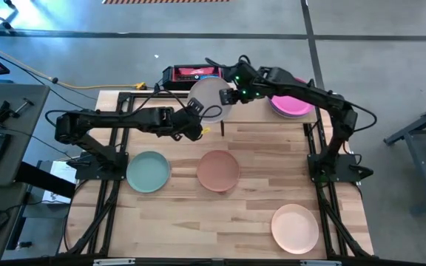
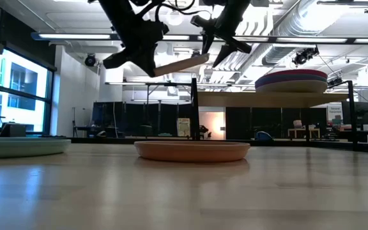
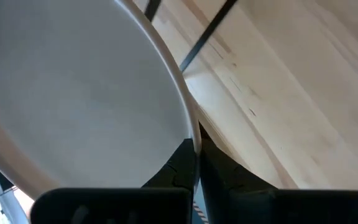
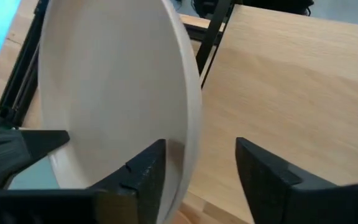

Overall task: Place and stack plates onto a shelf
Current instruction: Put the white plate on the shelf

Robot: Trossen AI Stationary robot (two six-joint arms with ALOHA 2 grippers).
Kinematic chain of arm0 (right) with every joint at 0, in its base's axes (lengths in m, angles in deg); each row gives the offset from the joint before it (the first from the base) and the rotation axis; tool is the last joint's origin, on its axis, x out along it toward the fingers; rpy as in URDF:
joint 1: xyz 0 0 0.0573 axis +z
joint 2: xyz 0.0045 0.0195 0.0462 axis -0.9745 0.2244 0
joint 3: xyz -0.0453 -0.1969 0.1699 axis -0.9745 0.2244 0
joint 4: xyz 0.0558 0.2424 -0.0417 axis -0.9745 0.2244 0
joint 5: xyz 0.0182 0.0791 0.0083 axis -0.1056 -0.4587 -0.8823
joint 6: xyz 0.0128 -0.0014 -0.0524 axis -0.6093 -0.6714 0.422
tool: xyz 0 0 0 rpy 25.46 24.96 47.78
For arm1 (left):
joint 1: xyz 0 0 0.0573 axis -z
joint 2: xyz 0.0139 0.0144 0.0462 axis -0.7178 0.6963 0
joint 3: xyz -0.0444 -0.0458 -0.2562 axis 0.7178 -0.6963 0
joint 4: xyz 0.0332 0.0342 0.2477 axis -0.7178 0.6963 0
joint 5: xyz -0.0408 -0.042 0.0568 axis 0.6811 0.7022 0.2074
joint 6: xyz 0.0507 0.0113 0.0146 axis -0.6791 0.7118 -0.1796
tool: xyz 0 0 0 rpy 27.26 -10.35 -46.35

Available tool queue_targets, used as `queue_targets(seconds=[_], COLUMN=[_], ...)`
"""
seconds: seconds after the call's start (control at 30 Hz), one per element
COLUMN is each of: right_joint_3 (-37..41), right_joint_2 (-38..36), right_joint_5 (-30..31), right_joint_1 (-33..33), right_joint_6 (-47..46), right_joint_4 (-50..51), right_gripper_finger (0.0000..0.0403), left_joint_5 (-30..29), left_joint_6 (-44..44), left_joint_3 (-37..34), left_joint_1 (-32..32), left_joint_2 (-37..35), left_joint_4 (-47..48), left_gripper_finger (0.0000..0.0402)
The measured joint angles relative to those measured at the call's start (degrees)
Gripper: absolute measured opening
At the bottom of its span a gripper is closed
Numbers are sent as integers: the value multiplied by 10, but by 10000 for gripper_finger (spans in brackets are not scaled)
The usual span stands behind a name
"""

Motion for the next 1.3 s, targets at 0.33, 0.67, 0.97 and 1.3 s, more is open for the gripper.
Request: queue_targets(seconds=[0.33, 0.67, 0.97, 1.3], right_joint_3=[0, 0, 0, 0], right_joint_2=[1, 1, -4, -29], right_joint_5=[0, 3, 0, -12], right_joint_1=[0, 0, -12, -47], right_joint_6=[9, 6, 0, 13], right_joint_4=[0, -5, -5, 3], right_gripper_finger=[52, 6, 3, 1], left_joint_5=[1, 2, 3, 0], left_joint_6=[2, 73, 179, 261], left_joint_3=[0, 0, 0, 2], left_joint_1=[0, 0, -1, -2], left_joint_2=[0, 0, 0, -1], left_joint_4=[-9, -19, -24, -29], left_gripper_finger=[1, 12, 39, 106])
